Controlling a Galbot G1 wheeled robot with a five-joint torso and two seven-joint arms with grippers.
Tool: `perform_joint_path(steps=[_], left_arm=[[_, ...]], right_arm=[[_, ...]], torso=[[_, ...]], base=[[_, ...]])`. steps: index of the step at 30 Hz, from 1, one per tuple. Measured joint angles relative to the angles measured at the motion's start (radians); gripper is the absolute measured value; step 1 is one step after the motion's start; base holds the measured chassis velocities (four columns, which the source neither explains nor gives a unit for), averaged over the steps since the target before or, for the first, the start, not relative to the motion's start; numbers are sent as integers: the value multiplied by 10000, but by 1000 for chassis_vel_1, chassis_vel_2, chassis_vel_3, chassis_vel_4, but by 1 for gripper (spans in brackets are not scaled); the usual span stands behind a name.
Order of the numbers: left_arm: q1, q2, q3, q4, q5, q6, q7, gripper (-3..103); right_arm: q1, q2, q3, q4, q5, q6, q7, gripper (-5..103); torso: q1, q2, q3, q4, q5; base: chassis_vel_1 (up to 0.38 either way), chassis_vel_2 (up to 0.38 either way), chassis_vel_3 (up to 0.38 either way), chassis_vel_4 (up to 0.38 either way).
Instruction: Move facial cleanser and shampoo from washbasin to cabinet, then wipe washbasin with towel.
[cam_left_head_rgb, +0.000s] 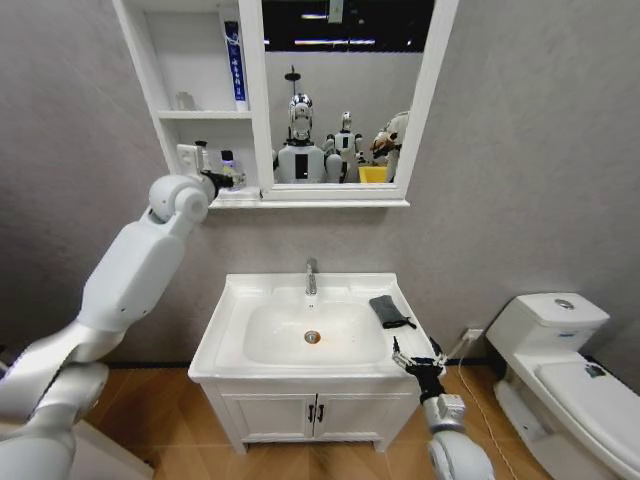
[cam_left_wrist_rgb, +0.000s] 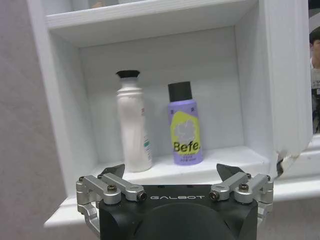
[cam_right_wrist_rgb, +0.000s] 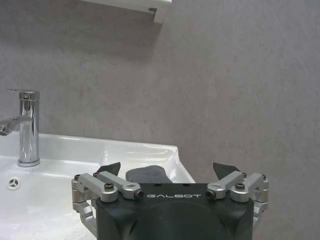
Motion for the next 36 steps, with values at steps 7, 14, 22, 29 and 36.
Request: perform_joint_path(steps=[7,14,22,29,36], left_arm=[[1924,337,-613,-1470,359,-884,-678,100],[4510,570,-1467,-3119,533,-1363,-857,100],[8439,-95,-3220,-4364,2060,-2002,-393,100],[12389,-1842,-4905,-5380,4629,-3255,965,100],[14529,-3086,-5968,-6762,5603,-3973,1718,100]], right_arm=[[91,-151,161,736,381,-590,380,100],[119,-424,133,1439,781,-1162,796,100],[244,-943,178,2178,1352,-1779,969,100],[350,-1233,410,2311,1784,-1838,962,100],[240,-1261,443,2340,1739,-1763,920,100]], torso=[[0,1,-1,-12,1],[2,0,-1,-5,6],[1,0,-1,1,3],[1,1,-1,2,3],[-1,2,-2,-2,6]], base=[[0,0,0,0],[0,0,0,0],[0,0,0,0],[0,0,0,0],[0,0,0,0]])
